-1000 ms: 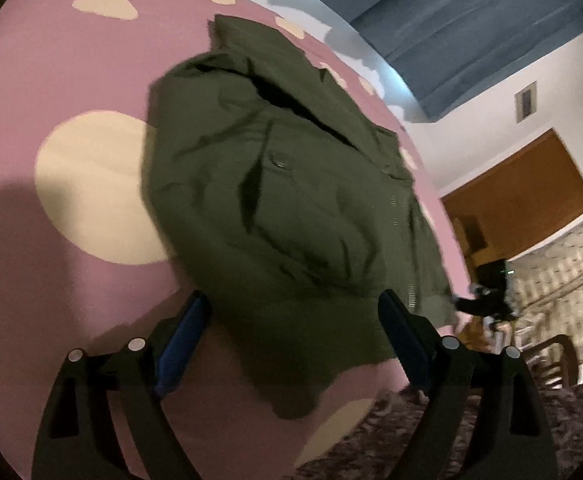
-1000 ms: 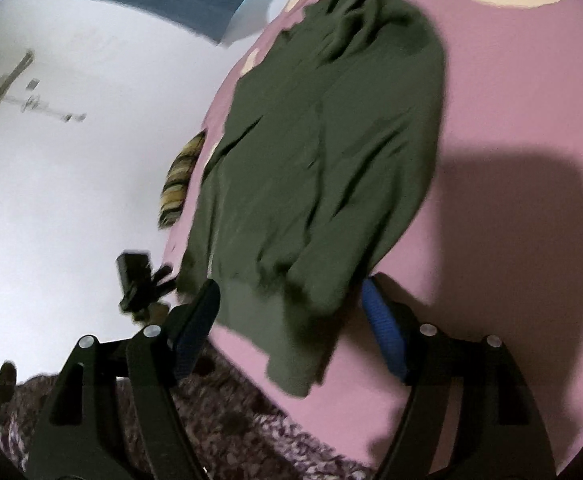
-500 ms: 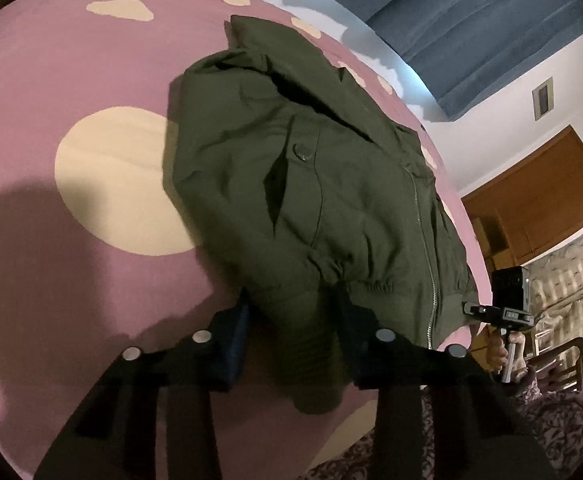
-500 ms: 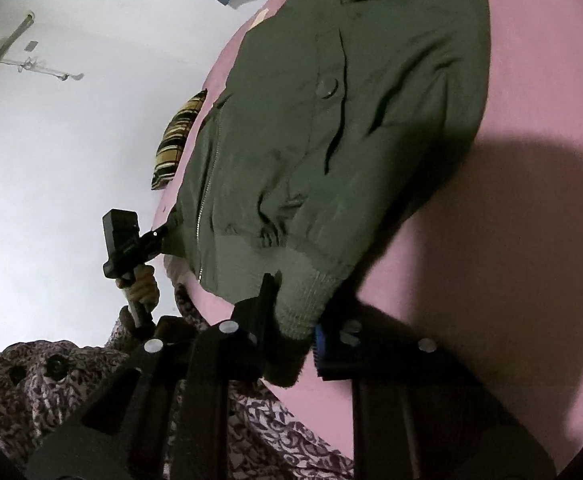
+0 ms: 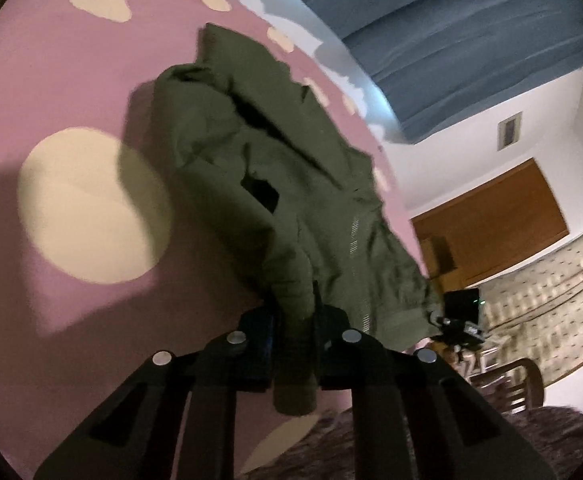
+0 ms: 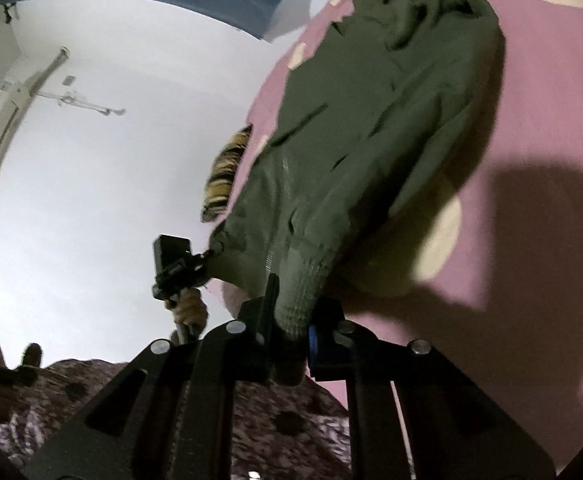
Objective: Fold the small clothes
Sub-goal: 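Lift the hem with the right gripper while the left gripper grasps the hem beside it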
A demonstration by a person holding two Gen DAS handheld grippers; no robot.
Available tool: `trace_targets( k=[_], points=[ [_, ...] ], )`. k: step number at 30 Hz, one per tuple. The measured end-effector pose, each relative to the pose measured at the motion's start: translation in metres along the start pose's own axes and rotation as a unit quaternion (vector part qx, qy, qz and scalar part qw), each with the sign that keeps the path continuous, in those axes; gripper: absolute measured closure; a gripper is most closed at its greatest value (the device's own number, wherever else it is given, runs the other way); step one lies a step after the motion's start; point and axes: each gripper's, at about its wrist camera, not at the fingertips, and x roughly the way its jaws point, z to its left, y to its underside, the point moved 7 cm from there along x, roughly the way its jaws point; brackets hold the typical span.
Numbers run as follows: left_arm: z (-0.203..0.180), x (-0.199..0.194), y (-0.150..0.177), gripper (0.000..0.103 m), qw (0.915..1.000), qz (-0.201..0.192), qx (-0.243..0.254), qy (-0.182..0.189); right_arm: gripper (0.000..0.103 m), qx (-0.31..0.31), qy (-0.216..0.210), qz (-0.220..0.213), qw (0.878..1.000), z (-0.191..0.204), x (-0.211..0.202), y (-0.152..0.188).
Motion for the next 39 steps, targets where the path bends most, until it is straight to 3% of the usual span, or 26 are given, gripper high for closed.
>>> trace_targets(
  k=[7, 17, 23, 29, 34, 39],
  points=[
    [-0.026, -0.005, -0.035, 0.090, 0.9960, -0.039, -0.023, 0.077, 0.092, -0.003, -0.053, -0.048, 0.997, 0.017, -0.018, -0.028],
    [-0.040, 0.015, -0.124, 0.090, 0.9871, -0.082, -0.069, 0.119, 0.092, 0.001, -0.122, -0.124, 0.985, 0.034, -0.028, -0.115],
    [-0.029, 0.038, -0.187, 0.090, 0.9864, -0.098, -0.087, 0.100, 0.092, 0.024, -0.135, -0.154, 0.978, 0.023, -0.021, -0.181],
    [-0.003, 0.078, -0.233, 0.090, 0.9890, -0.088, -0.103, 0.059, 0.092, 0.076, -0.120, -0.162, 0.976, -0.018, 0.000, -0.239],
    [0.013, 0.112, -0.257, 0.090, 0.9922, -0.068, -0.103, 0.020, 0.092, 0.124, -0.103, -0.160, 0.974, -0.065, 0.022, -0.281],
    [0.035, 0.135, -0.270, 0.086, 0.9898, -0.045, -0.134, 0.019, 0.090, 0.151, -0.082, -0.157, 0.973, -0.097, 0.038, -0.306]
  ],
)
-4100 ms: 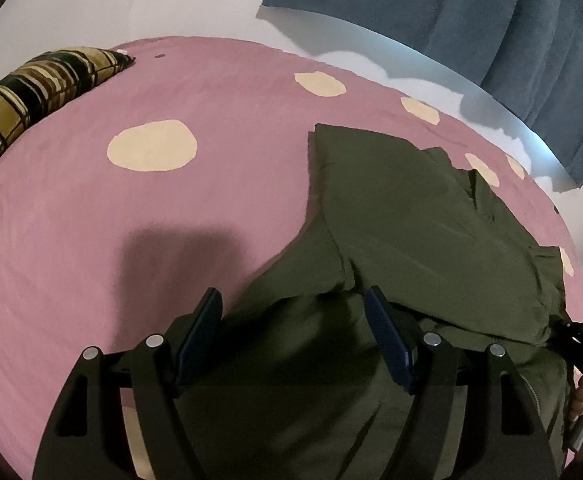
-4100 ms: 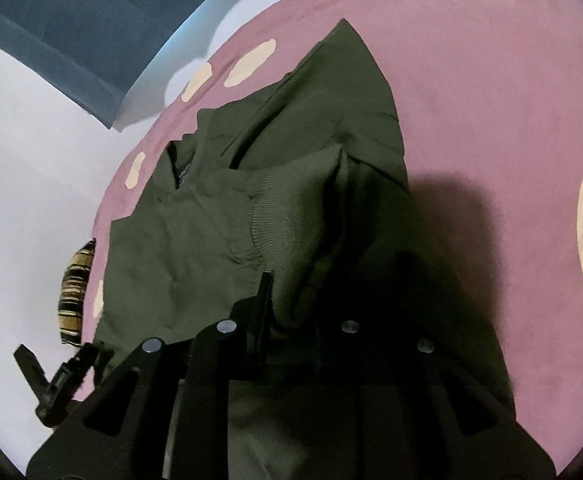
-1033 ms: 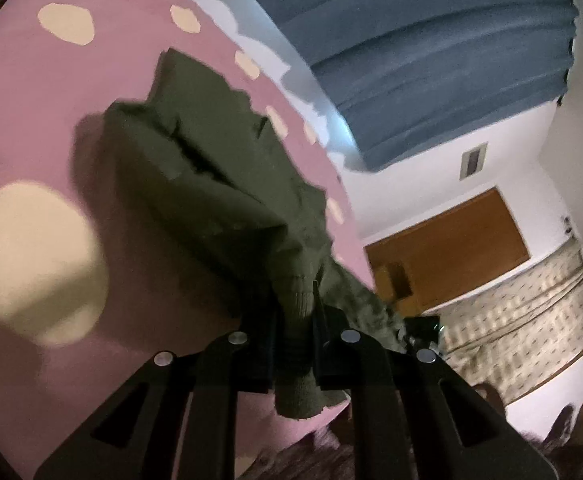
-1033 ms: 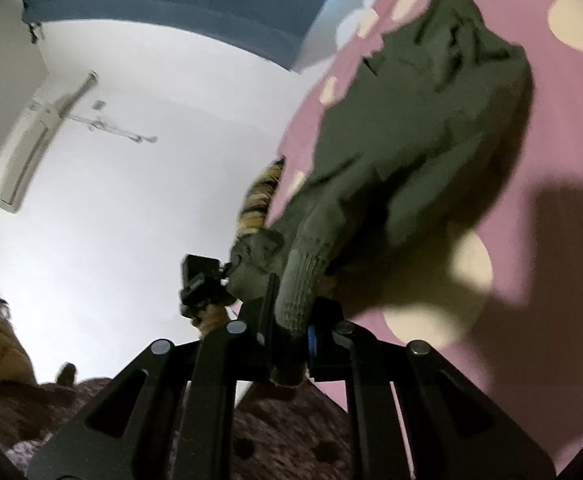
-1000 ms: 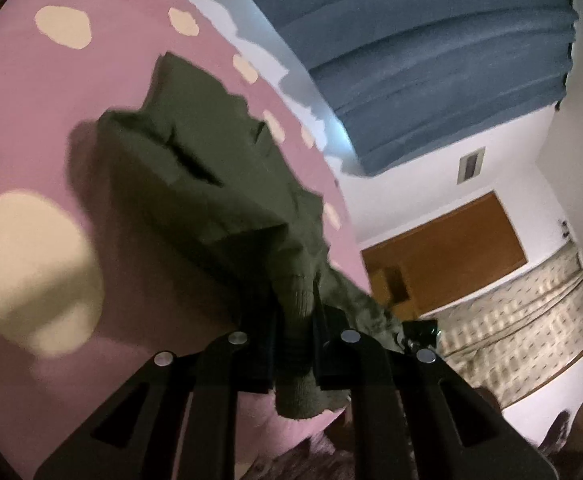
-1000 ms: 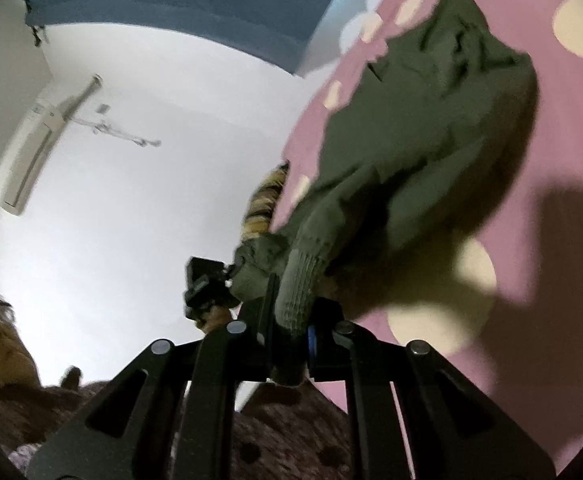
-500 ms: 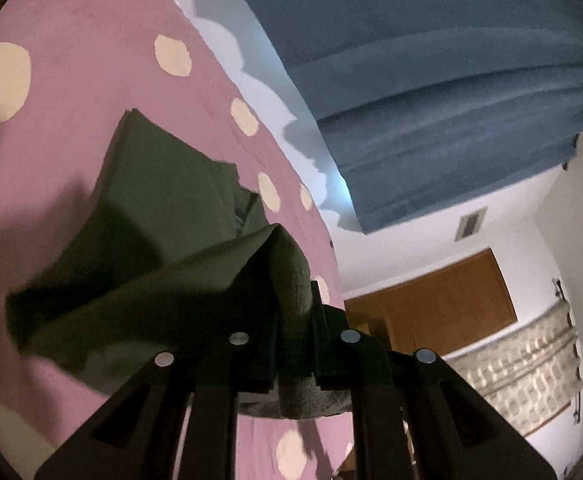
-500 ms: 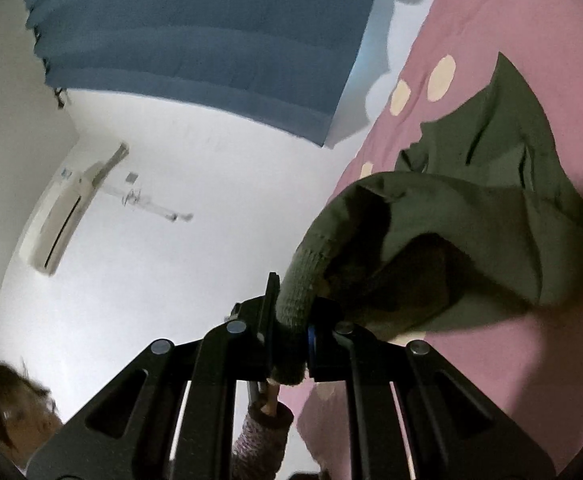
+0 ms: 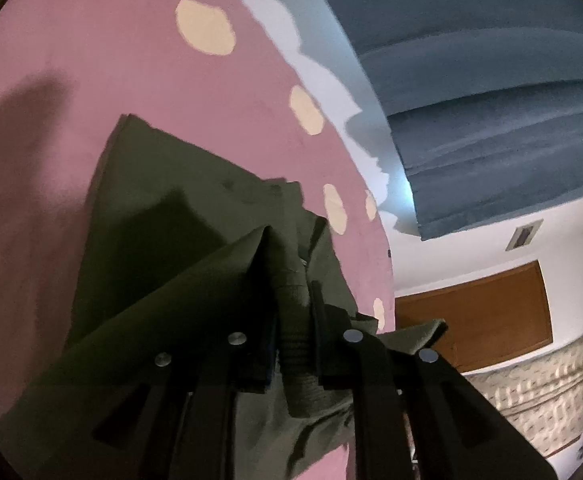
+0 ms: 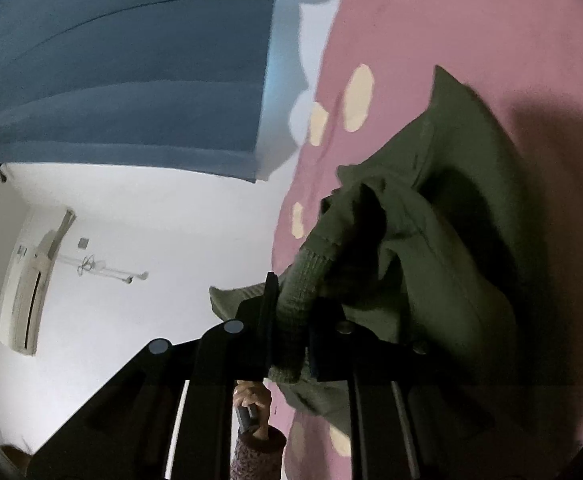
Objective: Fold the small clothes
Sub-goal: 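Lift the hem with the right gripper while the left gripper grasps the hem beside it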
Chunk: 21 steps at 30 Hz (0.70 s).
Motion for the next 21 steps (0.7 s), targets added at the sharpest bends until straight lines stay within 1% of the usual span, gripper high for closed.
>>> trace_targets(
  k=[3, 5, 6, 7, 8, 9, 11, 12, 14, 16, 17, 18, 19, 21],
  points=[
    [0.008, 0.002, -0.004, 0.080, 0.9995, 0.010, -0.025, 0.015, 0.083, 0.016, 0.005, -0.003, 1.000, -0.011, 0.006, -0.008],
    [0.008, -0.005, -0.003, 0.070, 0.9991, 0.009, -0.033, 0.024, 0.076, 0.017, 0.001, -0.002, 1.000, -0.012, 0.006, -0.010],
    [0.007, -0.009, -0.004, 0.067, 0.9989, 0.007, -0.034, 0.030, 0.069, 0.016, -0.004, -0.003, 1.000, -0.011, 0.005, -0.010],
    [0.006, -0.017, -0.005, 0.061, 0.9987, 0.003, -0.034, 0.037, 0.059, 0.017, -0.009, -0.004, 1.000, -0.010, 0.006, -0.011],
    [0.004, -0.022, -0.006, 0.057, 0.9987, -0.002, -0.032, 0.039, 0.054, 0.016, -0.013, -0.007, 1.000, -0.009, 0.002, -0.011],
    [0.002, -0.028, -0.008, 0.055, 0.9988, -0.010, -0.028, 0.039, 0.046, 0.015, -0.015, -0.009, 1.000, -0.009, 0.000, -0.012],
    [-0.004, -0.043, -0.009, 0.049, 0.9990, -0.018, -0.004, 0.040, 0.044, 0.001, -0.014, -0.008, 1.000, -0.003, -0.008, -0.009],
    [-0.007, -0.047, -0.010, 0.047, 0.9992, -0.019, 0.011, 0.034, 0.043, -0.015, -0.005, -0.004, 1.000, 0.002, -0.011, -0.005],
    [-0.012, -0.054, -0.011, 0.043, 0.9979, -0.029, 0.058, -0.002, 0.042, -0.054, 0.027, 0.001, 0.998, 0.009, -0.017, 0.000],
    [-0.018, -0.058, -0.010, 0.039, 0.9923, -0.031, 0.113, -0.040, 0.036, -0.106, 0.077, -0.002, 0.991, 0.017, -0.023, 0.003],
    [-0.021, -0.056, -0.010, 0.038, 0.9892, -0.028, 0.135, -0.050, 0.035, -0.129, 0.100, -0.004, 0.987, 0.021, -0.026, 0.003],
    [-0.024, -0.053, -0.009, 0.037, 0.9841, -0.021, 0.164, -0.065, 0.035, -0.148, 0.117, -0.005, 0.982, 0.024, -0.027, 0.002],
    [-0.026, -0.049, -0.010, 0.035, 0.9800, -0.018, 0.183, -0.077, 0.035, -0.160, 0.129, -0.007, 0.979, 0.027, -0.029, 0.000],
    [-0.029, -0.038, -0.012, 0.034, 0.9630, -0.016, 0.238, -0.124, 0.035, -0.186, 0.153, -0.008, 0.971, 0.031, -0.030, -0.004]
  ],
)
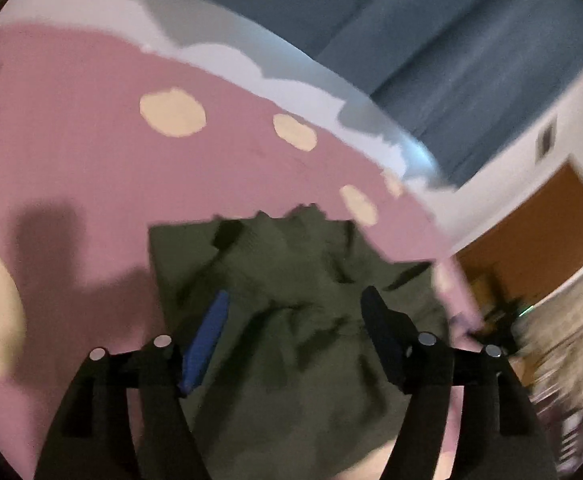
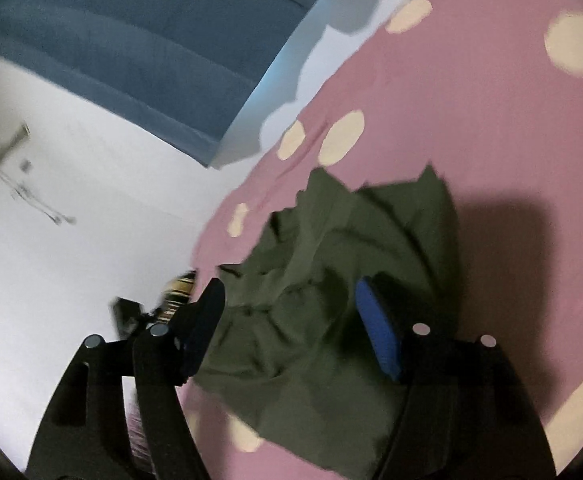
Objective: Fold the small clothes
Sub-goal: 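Lift the hem with the right gripper while the left gripper grasps the hem beside it, then fold the held hem with both grippers over the jacket body toward the collar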
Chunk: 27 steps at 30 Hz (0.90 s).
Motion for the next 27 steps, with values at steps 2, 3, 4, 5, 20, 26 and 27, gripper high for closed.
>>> trace_targets(
  k=[2, 3, 4, 5, 20, 26, 27],
  points=[
    [-0.005, 0.015, -0.002, 0.034, 0.9981, 0.011, 0.050, -0.034, 0.035, -0.035, 0.036, 0.003, 0.999, 0.001, 0.003, -0.008],
    [-0.005, 0.022, -0.003, 0.034, 0.9968, 0.015, 0.064, -0.044, 0.035, -0.046, 0.050, 0.004, 0.998, 0.000, 0.006, -0.011],
    [-0.004, 0.030, -0.005, 0.034, 0.9952, 0.020, 0.077, -0.056, 0.035, -0.063, 0.067, 0.011, 0.996, -0.001, 0.011, -0.014],
    [-0.001, 0.036, -0.006, 0.034, 0.9943, 0.024, 0.083, -0.062, 0.035, -0.075, 0.079, 0.016, 0.994, -0.002, 0.016, -0.017],
    [0.007, 0.117, -0.012, 0.069, 0.9630, 0.115, 0.173, -0.171, 0.039, -0.174, 0.170, 0.084, 0.966, -0.014, 0.097, -0.052],
    [0.007, 0.114, -0.011, 0.090, 0.9529, 0.103, 0.202, -0.201, 0.080, -0.201, 0.217, 0.100, 0.950, -0.020, 0.113, -0.045],
    [0.007, 0.112, -0.012, 0.091, 0.9530, 0.097, 0.203, -0.203, 0.085, -0.196, 0.215, 0.097, 0.952, -0.021, 0.111, -0.046]
  ],
)
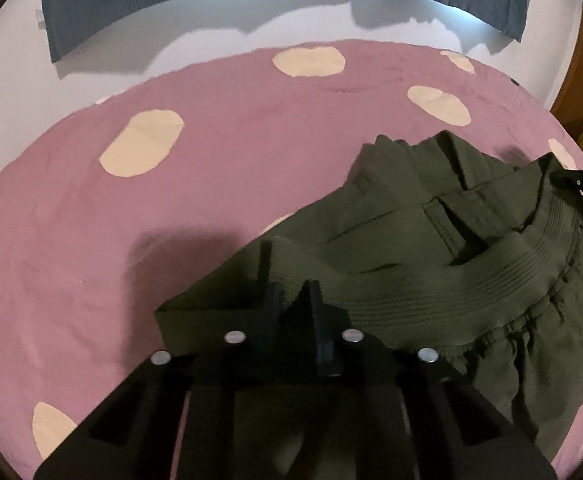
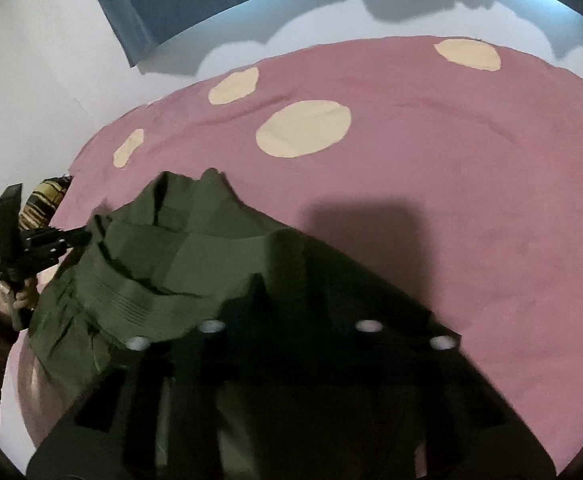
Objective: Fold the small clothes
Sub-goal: 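Fold the held hem with both grippers over the jacket body toward the collar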
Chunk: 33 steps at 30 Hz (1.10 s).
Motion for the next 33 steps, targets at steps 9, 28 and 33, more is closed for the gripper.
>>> trace_targets(
  k=[9, 28, 33],
  points=[
    [0.020, -0.062, -0.027, 0.094, 0.9910, -0.102, -0.085, -0.016, 0.094, 0.033, -0.082, -0.092, 0.992, 0.024, -0.063, -0.018],
    [0.041, 0.017, -0.028, 0.094, 0.9861, -0.023, -0.141, -0.085, 0.094, 0.174, -0.056, -0.042, 0.982, -0.037, 0.023, -0.020],
    [0.041, 0.013, -0.032, 0.094, 0.9860, -0.034, -0.144, -0.078, 0.094, 0.176, -0.059, -0.049, 0.981, -0.037, 0.020, -0.021]
  ],
)
